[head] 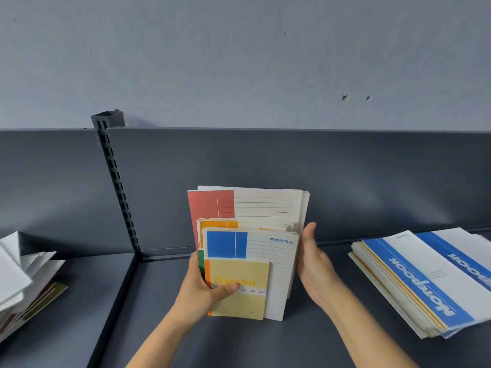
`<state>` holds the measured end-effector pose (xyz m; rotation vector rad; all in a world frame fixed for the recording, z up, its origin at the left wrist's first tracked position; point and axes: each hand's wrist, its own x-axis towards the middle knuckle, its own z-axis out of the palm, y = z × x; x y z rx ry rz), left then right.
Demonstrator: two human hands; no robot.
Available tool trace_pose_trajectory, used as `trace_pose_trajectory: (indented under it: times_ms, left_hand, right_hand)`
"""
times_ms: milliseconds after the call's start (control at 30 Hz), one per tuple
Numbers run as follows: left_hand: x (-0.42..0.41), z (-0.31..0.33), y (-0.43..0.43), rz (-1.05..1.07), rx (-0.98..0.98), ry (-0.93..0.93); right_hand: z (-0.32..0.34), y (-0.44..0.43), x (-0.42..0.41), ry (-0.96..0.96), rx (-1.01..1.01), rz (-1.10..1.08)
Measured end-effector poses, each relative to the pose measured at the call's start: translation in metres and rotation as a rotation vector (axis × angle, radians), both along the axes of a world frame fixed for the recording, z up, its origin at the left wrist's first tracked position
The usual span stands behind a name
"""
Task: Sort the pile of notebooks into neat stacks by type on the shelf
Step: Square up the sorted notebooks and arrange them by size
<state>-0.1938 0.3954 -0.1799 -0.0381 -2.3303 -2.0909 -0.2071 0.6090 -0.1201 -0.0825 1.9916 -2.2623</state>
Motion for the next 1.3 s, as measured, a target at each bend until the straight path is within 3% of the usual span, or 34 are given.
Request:
trace_pose_trajectory:
  times_ms: [233, 367, 533, 667, 900, 1300]
  left_hand:
    - [0.004, 0.001, 0.005, -0.042, 0.029, 0.02]
    - [0.002, -0.005, 0.009, -0.029, 0.012, 0.038]
    - [0.002, -0.004, 0.007, -0.072, 0.019, 0.051]
    - [0.002, -0.002, 0.005, -0.086, 0.019, 0.041]
    - [0.003, -0.002, 0.006, -0.058, -0.03, 0.052]
    - [-0.003, -0.005, 0.007, 0.003, -0.097, 0.022]
  right_hand:
    - [-0.013, 0.007, 0.019, 0.294, 0.142, -0.19]
    - [-0.015, 0.004, 0.03, 0.508, 0.327, -0.334]
    - [-0.016, 0.001, 0.03, 0.441, 0.419, -0.281]
    - [-0.016, 0.005, 0.031, 0.371, 0.357, -0.255]
    - [-0.016, 0.04, 0.03, 0.232, 0.105, -0.498]
    - [0.005, 0.1, 0.036, 0.275, 0.075, -0.784]
